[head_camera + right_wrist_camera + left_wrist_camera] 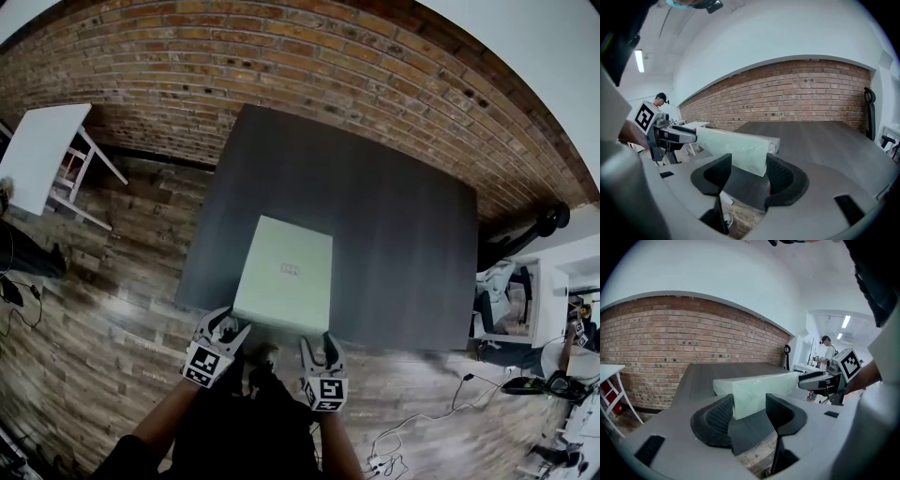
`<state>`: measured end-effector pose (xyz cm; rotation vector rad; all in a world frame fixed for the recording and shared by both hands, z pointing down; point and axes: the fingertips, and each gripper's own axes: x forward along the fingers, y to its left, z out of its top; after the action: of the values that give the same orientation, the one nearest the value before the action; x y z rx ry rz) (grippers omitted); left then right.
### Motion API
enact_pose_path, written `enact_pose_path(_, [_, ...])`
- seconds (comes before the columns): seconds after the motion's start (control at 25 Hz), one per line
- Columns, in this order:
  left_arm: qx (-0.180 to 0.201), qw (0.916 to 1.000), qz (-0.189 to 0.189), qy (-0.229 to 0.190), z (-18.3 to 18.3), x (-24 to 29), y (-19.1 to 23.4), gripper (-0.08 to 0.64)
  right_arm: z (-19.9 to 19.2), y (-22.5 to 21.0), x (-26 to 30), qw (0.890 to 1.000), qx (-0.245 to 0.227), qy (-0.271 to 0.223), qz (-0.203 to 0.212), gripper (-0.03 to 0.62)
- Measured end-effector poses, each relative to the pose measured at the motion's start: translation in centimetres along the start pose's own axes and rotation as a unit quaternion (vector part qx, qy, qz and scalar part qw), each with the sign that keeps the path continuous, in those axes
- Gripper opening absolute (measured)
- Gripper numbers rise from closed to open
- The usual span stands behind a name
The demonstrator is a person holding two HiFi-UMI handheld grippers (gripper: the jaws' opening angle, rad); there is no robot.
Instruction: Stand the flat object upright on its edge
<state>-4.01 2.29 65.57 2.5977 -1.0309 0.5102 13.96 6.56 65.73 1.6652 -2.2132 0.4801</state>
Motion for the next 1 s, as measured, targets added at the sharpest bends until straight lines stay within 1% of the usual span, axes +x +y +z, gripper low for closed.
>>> enact_pose_path(0.16, [0.0, 0.9999, -0.01, -0.009, 0.9, -0.5, 0.0, 0.21, 1.5, 0.1, -0.4, 1.0, 0.0, -0.014, -0.005, 0.238])
enact_pose_path(0.32, [0.007, 0.9997, -0.018, -0.016, 2.2, -0.8, 0.0, 0.21, 2.9, 0.0, -0.7, 1.0, -0.01, -0.025, -0.004, 0.238])
enact_pose_path(0.56, [0.021, 0.9988, -0.032, -0.029, 4.1, -1.0, 0.4, 0.21, 5.0, -0.2, -0.7, 0.999, -0.016, -0.042, -0.006, 0.238])
enact_pose_path(0.72, [0.036, 0.9976, -0.044, -0.039, 5.3, -1.1, 0.5, 0.221, 6.6, -0.3, -0.5, 0.998, -0.013, -0.067, -0.001, 0.238])
enact_pose_path(1.0, [0.044, 0.9968, -0.029, -0.061, 7.3, -1.7, 1.7, 0.222, 8.6, 0.4, -0.3, 0.996, -0.032, -0.085, 0.018, 0.238])
